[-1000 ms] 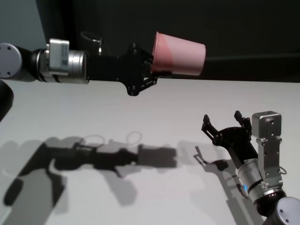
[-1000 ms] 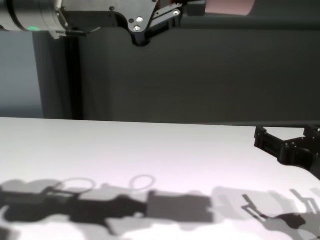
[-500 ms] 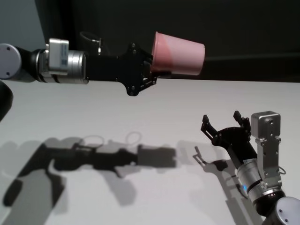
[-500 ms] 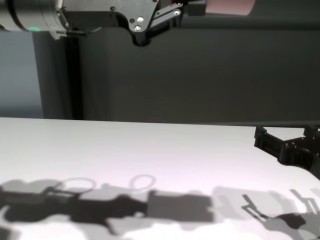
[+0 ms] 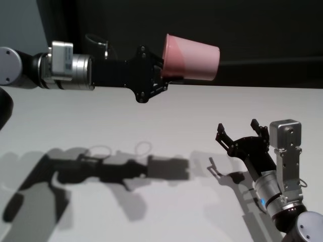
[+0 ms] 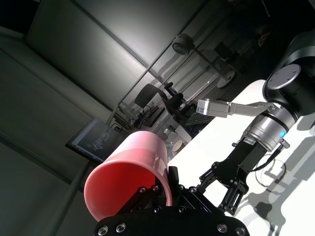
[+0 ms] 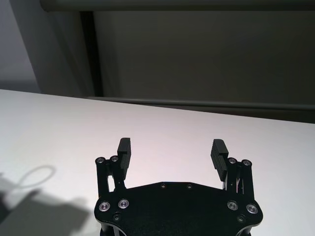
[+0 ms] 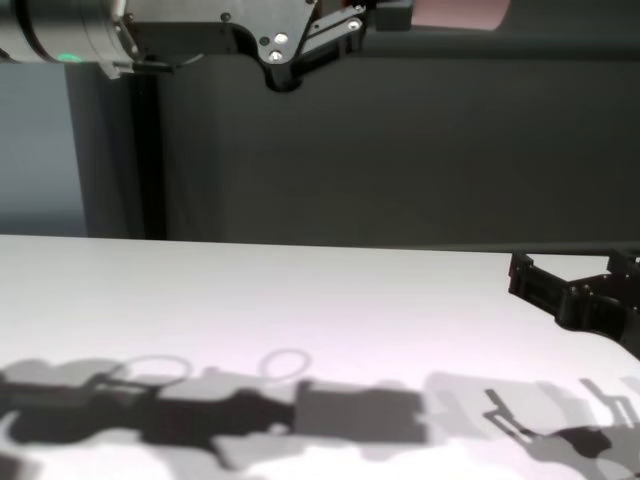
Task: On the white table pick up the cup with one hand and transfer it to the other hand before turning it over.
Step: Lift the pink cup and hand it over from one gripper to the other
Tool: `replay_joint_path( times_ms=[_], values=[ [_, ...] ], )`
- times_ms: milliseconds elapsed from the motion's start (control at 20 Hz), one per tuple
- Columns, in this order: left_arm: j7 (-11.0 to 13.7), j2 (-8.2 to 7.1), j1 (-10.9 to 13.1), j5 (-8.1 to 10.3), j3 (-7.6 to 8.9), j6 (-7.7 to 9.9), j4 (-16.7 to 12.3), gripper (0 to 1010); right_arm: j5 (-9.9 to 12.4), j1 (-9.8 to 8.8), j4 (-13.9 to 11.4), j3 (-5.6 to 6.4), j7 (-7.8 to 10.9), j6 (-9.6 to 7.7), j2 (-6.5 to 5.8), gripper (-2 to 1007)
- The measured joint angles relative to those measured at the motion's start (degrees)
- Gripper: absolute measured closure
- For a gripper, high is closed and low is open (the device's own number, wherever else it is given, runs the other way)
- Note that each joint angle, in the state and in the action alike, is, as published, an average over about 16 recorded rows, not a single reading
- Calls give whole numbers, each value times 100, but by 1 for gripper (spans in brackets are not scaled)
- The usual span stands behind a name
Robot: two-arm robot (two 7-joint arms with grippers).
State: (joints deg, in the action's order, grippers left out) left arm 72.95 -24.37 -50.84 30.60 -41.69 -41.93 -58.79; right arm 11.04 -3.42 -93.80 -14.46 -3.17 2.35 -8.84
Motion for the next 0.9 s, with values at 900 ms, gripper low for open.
replay_joint_path(
  times_ms=[900],
  values=[
    [-2,4,0,1,7,7,3,970,617,11,-337,620,500,-248,285,5]
  ],
)
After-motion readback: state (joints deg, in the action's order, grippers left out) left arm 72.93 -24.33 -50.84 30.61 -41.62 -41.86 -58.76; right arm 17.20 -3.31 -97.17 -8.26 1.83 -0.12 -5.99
